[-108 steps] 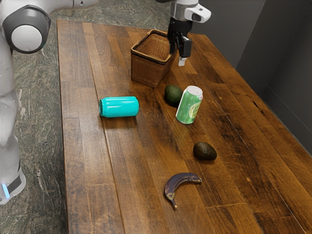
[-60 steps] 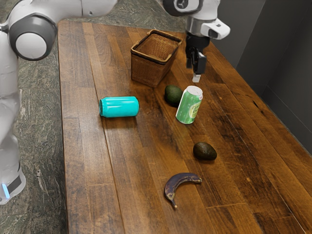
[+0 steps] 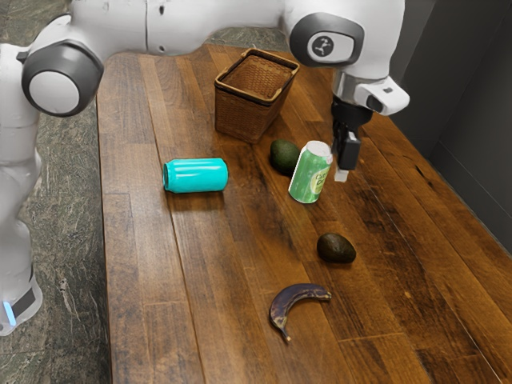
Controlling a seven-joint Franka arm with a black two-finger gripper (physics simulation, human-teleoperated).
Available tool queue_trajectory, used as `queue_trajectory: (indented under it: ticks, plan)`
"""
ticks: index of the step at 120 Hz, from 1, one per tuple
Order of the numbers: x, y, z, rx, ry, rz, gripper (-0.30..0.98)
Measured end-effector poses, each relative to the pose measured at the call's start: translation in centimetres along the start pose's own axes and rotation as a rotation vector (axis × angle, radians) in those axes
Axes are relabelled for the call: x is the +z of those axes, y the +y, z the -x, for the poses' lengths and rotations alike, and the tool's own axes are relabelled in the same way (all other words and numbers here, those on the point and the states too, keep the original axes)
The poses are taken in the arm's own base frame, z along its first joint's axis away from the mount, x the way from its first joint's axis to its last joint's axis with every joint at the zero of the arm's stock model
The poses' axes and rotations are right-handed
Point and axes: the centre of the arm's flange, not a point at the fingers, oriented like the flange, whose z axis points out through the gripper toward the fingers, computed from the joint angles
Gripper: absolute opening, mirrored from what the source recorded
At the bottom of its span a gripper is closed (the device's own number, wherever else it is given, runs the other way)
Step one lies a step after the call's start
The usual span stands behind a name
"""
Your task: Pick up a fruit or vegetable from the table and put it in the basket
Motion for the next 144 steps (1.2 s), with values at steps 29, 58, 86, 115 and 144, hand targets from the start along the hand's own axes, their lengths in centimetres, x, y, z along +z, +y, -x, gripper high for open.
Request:
queue_trajectory:
  ticks: [29, 58, 86, 115, 144]
  plan:
    - [7.1, 0.8, -3.0, 0.017, -0.076, -0.009, 0.69]
    - [12.1, 3.0, -4.6, 0.049, -0.103, 0.000, 0.69]
    - [13.2, -1.3, -4.4, -0.022, -0.102, -0.015, 0.69]
    - [17.0, -2.1, -5.4, -0.038, -0.125, -0.005, 0.69]
    - [18.9, -2.4, -5.8, -0.049, -0.127, 0.009, 0.69]
